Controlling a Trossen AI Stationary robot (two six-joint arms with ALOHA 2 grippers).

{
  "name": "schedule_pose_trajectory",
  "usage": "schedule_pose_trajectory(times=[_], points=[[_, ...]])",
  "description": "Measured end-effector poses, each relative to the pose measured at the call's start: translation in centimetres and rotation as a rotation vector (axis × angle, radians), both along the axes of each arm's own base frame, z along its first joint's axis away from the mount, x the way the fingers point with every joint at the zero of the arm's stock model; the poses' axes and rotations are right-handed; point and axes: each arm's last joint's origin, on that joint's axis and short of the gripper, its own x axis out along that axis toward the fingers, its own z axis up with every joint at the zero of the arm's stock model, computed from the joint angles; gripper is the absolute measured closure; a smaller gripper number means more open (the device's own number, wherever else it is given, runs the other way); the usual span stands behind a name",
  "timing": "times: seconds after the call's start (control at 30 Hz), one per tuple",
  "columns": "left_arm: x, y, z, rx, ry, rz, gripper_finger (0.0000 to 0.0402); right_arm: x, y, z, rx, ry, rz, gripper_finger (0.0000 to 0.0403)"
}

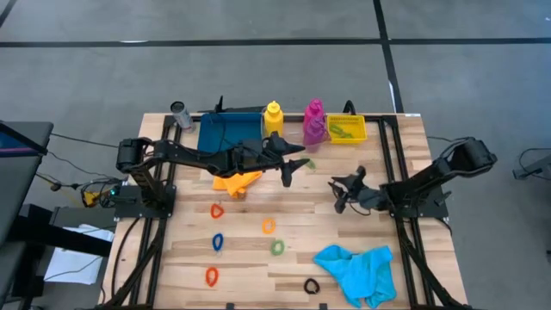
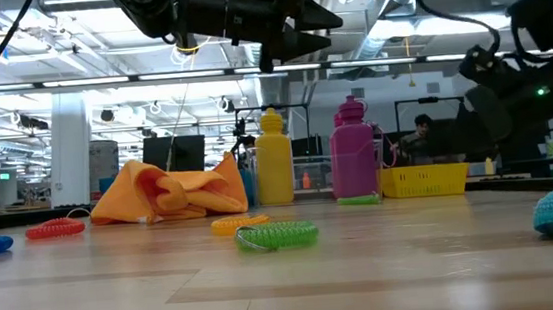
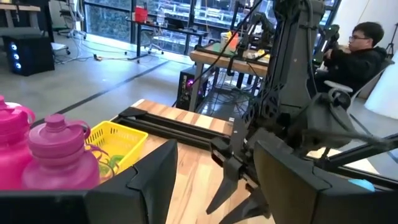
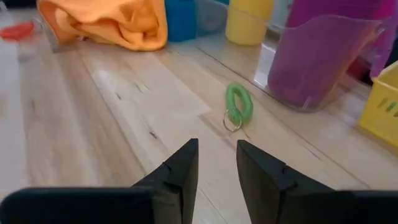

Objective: Pick & Place Sports Items
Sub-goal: Put the top green spring keychain into the yellow bin

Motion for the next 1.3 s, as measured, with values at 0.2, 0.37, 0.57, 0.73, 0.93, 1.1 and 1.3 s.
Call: schedule_pose_trajectory(times=[0.2, 0.37, 0.57, 0.73, 0.93, 1.1, 1.3], points=[[0.0, 0.0, 0.0, -0.001, -0.001, 0.000, 0.0192, 1.6, -0.1, -0.8, -0.011, 0.061, -0.009, 0.0301], [0.0, 0.0, 0.0, -0.001, -0.001, 0.000, 0.0192, 3.6, -0.4, -1.4, -0.052, 0.108, -0.023, 0.0301], [0.0, 0.0, -0.1, -0.002, 0.013, 0.000, 0.0192, 4.7, -1.5, -3.0, -0.027, 0.156, -0.107, 0.0301], [0.0, 0.0, -0.2, -0.004, 0.021, 0.000, 0.0192, 5.4, -2.2, -3.6, 0.004, 0.178, -0.112, 0.0301], [0.0, 0.0, -0.2, -0.004, 0.023, -0.001, 0.0192, 6.8, -2.5, -3.0, 0.028, 0.183, -0.019, 0.0301], [0.0, -0.1, -0.2, -0.004, 0.023, -0.003, 0.0192, 7.5, -3.5, -2.7, 0.052, 0.151, -0.073, 0.0301], [0.0, -0.1, -0.3, -0.005, 0.029, -0.003, 0.0192, 7.0, -4.1, -3.2, 0.071, 0.187, -0.123, 0.0301]])
